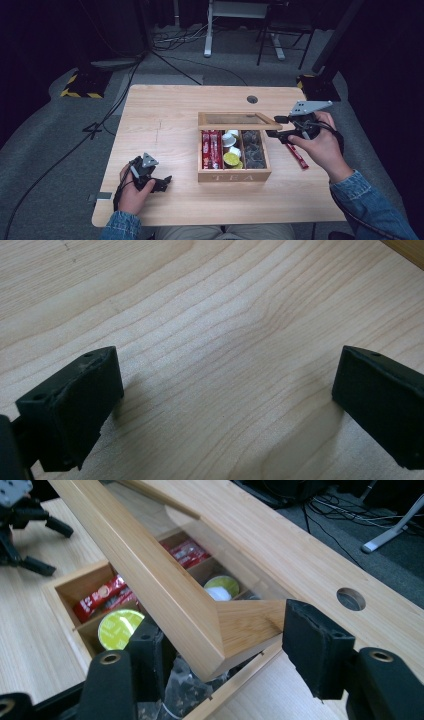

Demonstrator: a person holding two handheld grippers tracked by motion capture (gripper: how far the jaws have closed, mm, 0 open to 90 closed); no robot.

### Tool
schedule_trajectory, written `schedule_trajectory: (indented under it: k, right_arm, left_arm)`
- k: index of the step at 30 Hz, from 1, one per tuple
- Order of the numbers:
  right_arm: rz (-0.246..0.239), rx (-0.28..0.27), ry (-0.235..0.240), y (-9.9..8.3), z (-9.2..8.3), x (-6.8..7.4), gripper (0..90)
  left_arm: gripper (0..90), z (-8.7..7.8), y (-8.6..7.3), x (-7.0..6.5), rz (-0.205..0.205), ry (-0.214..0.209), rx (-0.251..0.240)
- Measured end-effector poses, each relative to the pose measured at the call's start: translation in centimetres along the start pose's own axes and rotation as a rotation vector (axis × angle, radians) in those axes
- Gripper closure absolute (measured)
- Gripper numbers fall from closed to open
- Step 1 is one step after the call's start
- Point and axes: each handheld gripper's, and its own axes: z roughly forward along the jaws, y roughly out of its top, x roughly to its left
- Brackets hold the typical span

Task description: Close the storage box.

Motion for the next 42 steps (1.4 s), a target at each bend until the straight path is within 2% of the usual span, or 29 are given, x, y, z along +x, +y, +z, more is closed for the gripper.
schedule_trajectory:
  k: [18,25,39,42]
  right_arm:
    - [-0.039,0.036,-0.004,-3.2,0.9,1.9,32.6]
    - [-0.069,0.045,-0.013,-4.5,1.5,2.6,30.1]
    - [-0.084,0.08,-0.022,-6.2,2.4,3.4,25.7]
    - [-0.067,0.097,-0.01,-6.6,2.7,3.5,26.1]
  left_arm:
    - [0.4,0.0,0.0,0.0,0.001,0.001,0.001]
    - [0.4,0.0,0.0,0.0,0.001,0.001,0.001]
    - [0.3,0.0,0.0,0.0,0.002,0.001,0.001]
    - [0.3,0.0,0.0,0.0,0.002,0.001,0.001]
